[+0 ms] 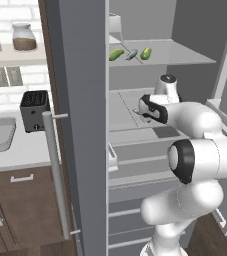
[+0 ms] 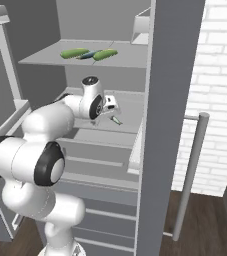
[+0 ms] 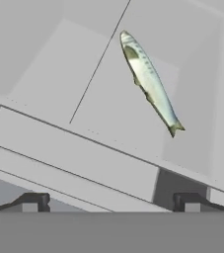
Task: Place one corn and one fish in each tupperware on the nearby counter, to pack two identical lunches.
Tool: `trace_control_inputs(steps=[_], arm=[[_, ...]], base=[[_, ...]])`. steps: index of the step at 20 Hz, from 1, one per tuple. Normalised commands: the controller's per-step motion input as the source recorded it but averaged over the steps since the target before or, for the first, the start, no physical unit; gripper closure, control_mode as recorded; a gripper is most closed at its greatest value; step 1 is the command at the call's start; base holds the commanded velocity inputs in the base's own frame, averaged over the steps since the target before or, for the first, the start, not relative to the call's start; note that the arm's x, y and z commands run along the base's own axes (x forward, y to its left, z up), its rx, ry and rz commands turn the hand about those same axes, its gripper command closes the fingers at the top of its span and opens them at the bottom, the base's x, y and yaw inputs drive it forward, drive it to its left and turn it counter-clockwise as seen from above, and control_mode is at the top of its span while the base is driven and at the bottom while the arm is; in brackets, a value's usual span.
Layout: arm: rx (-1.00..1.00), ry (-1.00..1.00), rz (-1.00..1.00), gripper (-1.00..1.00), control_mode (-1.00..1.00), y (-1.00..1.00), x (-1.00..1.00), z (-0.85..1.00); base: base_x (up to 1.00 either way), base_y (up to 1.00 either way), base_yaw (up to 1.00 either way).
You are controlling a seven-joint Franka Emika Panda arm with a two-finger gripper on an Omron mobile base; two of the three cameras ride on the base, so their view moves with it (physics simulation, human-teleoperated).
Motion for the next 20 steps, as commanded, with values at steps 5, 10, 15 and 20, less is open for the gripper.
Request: trace_control_inputs(steps=[5, 10, 15, 20], arm=[[0.0, -0.2, 0.0, -1.0, -1.0, -0.34, 0.0, 0.0], [0.0, -0.13, 0.04, -1.0, -1.0, -0.03, 0.01, 0.0], [0.0, 0.01, 0.07, -1.0, -1.0, 0.0, 0.29, 0.28], [0.0, 0.01, 0.11, -1.0, -1.0, 0.0, 0.3, 0.09]], base=[[0.0, 0.0, 0.0], [0.0, 0.0, 0.0], [0.0, 0.0, 0.0], [0.0, 0.0, 0.0]])
